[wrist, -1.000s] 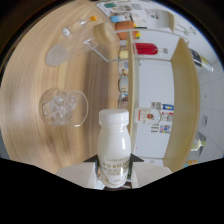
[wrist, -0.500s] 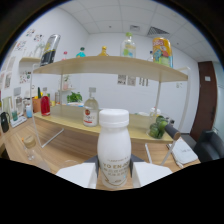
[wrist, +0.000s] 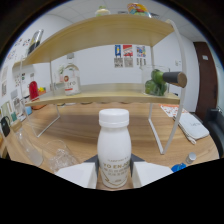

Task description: Make me a cup of Mount Fuji.

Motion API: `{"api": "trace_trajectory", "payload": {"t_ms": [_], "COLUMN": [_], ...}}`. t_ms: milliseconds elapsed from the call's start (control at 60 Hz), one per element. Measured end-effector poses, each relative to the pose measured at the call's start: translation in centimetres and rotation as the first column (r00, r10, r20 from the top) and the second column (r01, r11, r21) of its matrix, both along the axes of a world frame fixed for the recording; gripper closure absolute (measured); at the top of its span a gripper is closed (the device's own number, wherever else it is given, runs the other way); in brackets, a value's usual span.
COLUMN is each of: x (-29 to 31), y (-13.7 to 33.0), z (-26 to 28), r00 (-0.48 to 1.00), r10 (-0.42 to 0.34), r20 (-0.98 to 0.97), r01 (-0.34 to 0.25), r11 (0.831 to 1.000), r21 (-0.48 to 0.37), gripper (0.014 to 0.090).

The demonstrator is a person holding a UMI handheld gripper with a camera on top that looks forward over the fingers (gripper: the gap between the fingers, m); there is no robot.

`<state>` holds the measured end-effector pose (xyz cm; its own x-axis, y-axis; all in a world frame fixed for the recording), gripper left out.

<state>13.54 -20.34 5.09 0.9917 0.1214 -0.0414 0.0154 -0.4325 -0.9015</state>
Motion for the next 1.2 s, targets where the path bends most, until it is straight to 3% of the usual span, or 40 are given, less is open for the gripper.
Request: {"api": "trace_trajectory", "payload": {"t_ms": [200,333,417,483,500,617,817,1200], "x": [0.1,0.5,1.1,1.2,1.3,1.2,-2.7,-10.1], "y": [-1.3,-1.9,-2.2,-2.9,-3.1,-5.5,-9.9,-15.0], "z": [-0.3,-0.3,0.3,1.5,1.9,5.1,10.1,12.4], "r00": [0.999,0.999,0.997,0.995,0.994,0.983,0.974,0.977], "r10": [0.023,-0.002,-0.046,-0.079,-0.091,-0.165,-0.206,-0.191], "r20": [0.023,0.039,0.062,0.064,0.064,0.076,0.090,0.099], "r01": [-0.022,0.003,0.047,0.081,0.093,0.168,0.209,0.197], "r11": [1.000,1.000,0.999,0.996,0.995,0.985,0.978,0.979], "r21": [-0.009,-0.020,-0.024,-0.024,-0.025,-0.030,-0.025,-0.045], "gripper": [0.0543,0.0527,0.0394,0.0197,0.0181,0.0198,0.0196,0.0188]}}
